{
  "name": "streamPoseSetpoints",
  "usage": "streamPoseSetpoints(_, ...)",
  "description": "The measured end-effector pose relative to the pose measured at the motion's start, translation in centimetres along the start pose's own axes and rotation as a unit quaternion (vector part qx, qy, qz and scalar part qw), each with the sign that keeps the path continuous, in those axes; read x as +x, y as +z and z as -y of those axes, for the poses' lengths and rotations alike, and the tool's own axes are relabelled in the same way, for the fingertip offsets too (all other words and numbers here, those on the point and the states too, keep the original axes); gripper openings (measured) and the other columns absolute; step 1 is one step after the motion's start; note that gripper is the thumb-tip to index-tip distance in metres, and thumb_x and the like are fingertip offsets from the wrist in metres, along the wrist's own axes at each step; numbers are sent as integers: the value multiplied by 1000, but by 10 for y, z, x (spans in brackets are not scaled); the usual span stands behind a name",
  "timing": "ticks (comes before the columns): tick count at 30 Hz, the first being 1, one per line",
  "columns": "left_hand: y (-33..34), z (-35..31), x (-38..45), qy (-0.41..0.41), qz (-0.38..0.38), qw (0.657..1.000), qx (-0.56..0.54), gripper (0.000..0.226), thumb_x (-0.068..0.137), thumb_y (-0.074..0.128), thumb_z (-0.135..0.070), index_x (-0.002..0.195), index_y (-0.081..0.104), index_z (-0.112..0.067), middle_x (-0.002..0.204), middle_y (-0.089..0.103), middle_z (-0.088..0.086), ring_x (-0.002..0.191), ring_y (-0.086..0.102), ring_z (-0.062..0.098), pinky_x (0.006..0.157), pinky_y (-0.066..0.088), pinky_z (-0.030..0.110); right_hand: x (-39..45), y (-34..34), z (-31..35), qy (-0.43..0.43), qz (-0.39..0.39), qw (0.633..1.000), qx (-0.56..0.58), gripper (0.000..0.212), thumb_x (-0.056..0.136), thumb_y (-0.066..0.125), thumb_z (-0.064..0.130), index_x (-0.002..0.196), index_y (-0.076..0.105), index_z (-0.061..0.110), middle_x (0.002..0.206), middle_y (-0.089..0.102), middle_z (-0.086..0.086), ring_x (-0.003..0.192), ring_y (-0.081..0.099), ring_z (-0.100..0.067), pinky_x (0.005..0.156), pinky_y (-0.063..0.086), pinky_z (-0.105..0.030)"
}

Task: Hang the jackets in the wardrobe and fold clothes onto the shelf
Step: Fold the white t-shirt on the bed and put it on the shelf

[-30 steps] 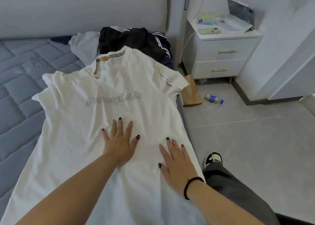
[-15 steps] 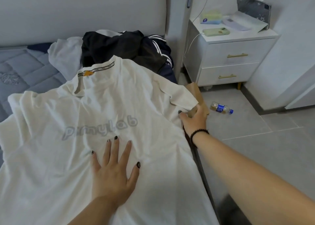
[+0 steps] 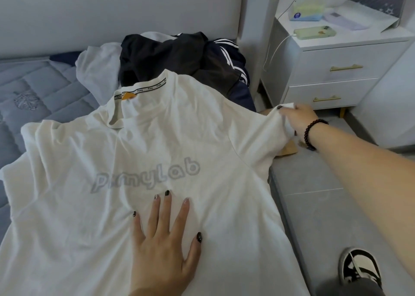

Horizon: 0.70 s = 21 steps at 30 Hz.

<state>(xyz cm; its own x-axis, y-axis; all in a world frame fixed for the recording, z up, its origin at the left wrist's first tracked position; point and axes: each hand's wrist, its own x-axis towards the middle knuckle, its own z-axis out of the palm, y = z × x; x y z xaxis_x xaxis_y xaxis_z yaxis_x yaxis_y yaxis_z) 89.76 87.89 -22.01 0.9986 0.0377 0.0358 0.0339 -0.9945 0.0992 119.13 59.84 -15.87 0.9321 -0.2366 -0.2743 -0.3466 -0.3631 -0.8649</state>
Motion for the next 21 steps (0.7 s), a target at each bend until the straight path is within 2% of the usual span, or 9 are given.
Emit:
streamPoseSetpoints(2,-1,0,0,1,-2,1000,0,70,85,39,-57,148,38,-28,158,28,8,145,26,30,113,18,62,-3,7,-11,64,62,996,28,24,84,65,40,96,64,20,103,66,-5,95,63,-26,91,51,-41)
streamPoseSetpoints(4,-1,0,0,-1,-2,1000,-5,70,84,40,-57,147,40,-27,157,29,8,145,27,30,112,20,63,-10,13,-29,132,83,986,54,43,82,65,52,110,58,20,117,63,-6,96,63,-23,92,50,-40)
streamPoseSetpoints(6,-2,-1,0,-3,-4,1000,-8,70,84,40,-57,147,40,-27,157,29,9,145,27,30,111,21,64,-18,18,-47,206,105,967,108,61,74,65,65,116,55,21,115,64,-8,98,65,-28,87,54,-45)
streamPoseSetpoints(8,-2,-1,0,-2,-3,1000,-6,70,84,40,-57,147,40,-27,158,29,9,145,27,30,112,20,63,-26,24,-60,248,94,943,201,65,68,69,66,113,56,20,107,66,-9,94,67,-30,79,57,-48)
streamPoseSetpoints(11,-2,0,-1,1,4,1000,3,70,85,39,-57,148,37,-27,158,28,9,146,24,30,112,19,63,-31,32,-72,174,-30,948,265,39,75,73,48,99,59,22,107,65,-5,97,65,-27,85,56,-45)
streamPoseSetpoints(14,-2,0,-1,-2,14,1000,7,71,85,37,-58,149,35,-28,158,27,8,146,23,29,112,18,62,-40,32,-72,120,-57,947,292,15,80,74,31,82,62,23,99,67,-4,98,65,-25,90,54,-44)
streamPoseSetpoints(17,-3,1,-1,-6,17,1000,7,71,85,36,-59,149,34,-29,158,27,8,146,23,29,113,17,62,-44,15,-65,77,-134,945,289,18,76,76,21,68,61,23,78,65,4,86,61,-19,84,53,-34)
streamPoseSetpoints(18,-3,1,-2,-6,19,1000,8,70,86,36,-59,150,34,-29,159,26,8,146,23,29,113,17,61,-45,7,-63,56,-160,939,299,21,75,77,20,63,60,23,73,63,4,81,59,-18,83,53,-35)
streamPoseSetpoints(21,-4,0,-2,-7,18,1000,7,70,86,36,-58,149,34,-28,159,24,8,146,23,29,113,16,60,-48,-12,-67,14,-159,921,354,19,76,76,16,63,64,22,73,65,-1,75,59,-20,81,54,-39)
